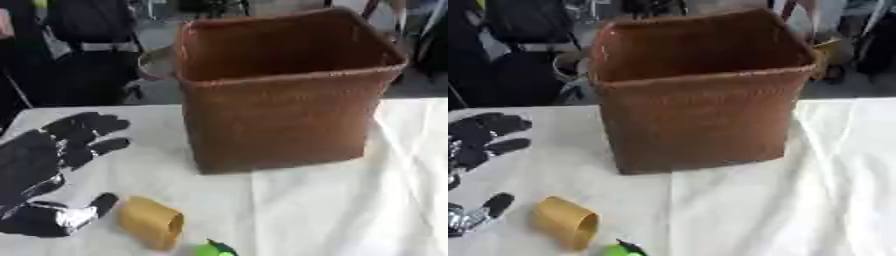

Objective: Pick up objects on the table and place them in the box.

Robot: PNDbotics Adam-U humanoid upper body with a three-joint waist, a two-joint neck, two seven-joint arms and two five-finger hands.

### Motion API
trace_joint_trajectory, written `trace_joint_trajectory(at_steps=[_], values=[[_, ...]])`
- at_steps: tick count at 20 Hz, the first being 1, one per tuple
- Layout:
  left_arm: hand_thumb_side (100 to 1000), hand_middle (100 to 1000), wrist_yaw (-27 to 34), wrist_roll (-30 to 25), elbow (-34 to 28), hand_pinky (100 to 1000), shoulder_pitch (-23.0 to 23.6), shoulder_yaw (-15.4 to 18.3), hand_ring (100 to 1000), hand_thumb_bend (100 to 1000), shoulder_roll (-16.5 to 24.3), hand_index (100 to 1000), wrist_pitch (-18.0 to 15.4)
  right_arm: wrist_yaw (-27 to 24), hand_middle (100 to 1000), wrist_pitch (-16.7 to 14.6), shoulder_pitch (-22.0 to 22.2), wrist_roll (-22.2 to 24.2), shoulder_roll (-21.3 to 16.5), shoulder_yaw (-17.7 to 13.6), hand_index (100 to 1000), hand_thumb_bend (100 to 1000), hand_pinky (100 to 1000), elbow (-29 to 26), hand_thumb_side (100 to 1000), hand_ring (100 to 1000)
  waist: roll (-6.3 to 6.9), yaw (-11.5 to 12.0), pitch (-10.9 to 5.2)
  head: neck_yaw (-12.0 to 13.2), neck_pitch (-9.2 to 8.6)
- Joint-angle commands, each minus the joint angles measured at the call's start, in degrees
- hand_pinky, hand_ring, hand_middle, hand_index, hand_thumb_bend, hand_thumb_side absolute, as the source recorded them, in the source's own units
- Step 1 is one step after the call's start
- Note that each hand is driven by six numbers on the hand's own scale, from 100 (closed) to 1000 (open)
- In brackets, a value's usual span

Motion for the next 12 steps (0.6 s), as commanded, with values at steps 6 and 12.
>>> trace_joint_trajectory(at_steps=[6,12], values=[[1000,1000,8.24,-13.55,-0.80,1000,-3.08,1.31,1000,632,4.00,1000,-0.40,-0.38,588,-0.34,0.14,-0.70,-1.78,0.36,626,100,680,-0.75,1000,535,0.25,0.00,-1.67,-0.56,0.70],[942,1000,9.48,-13.87,-0.80,1000,-3.49,1.10,1000,580,4.44,1000,-0.37,-0.37,588,-0.19,0.02,-0.70,-1.87,0.82,623,100,679,-0.75,1000,533,0.58,0.07,-1.72,-0.73,0.59]])
